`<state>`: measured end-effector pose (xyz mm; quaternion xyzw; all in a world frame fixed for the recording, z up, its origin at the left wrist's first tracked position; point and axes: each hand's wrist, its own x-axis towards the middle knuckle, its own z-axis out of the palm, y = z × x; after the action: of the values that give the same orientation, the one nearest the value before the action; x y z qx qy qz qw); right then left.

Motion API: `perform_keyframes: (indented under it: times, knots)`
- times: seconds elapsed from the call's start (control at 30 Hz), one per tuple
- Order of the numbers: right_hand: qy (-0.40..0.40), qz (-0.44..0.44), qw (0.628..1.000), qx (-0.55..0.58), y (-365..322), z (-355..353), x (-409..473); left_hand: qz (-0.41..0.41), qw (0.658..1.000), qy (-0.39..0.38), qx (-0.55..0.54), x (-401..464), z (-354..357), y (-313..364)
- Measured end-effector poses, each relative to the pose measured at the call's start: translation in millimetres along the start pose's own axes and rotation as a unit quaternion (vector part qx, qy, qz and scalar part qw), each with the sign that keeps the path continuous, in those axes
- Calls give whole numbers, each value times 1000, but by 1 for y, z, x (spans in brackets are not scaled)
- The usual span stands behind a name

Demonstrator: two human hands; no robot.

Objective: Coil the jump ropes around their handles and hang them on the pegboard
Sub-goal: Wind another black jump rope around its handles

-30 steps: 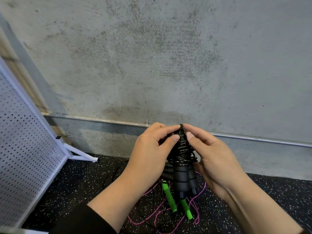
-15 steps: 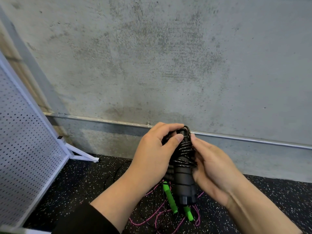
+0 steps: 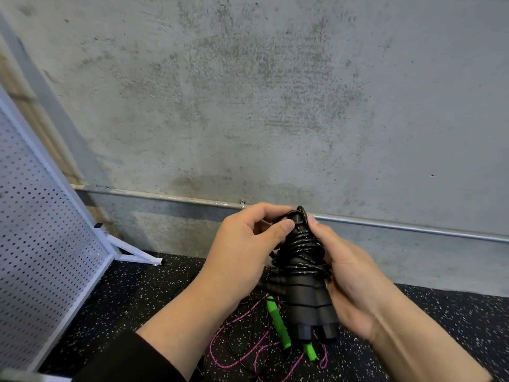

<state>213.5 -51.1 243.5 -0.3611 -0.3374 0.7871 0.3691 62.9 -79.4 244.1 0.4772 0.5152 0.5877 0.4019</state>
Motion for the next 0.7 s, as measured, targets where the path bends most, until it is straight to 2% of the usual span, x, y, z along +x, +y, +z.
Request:
perform_keyframes:
  times: [0.43,0.7]
  knots:
    - [-11,11,1000,-11,-4,-2,-2,72,993,17,93,-4,6,-1]
    - [9,-31,996,-87,-6,-3,-2,60,997,-7,41,-4,3,-3]
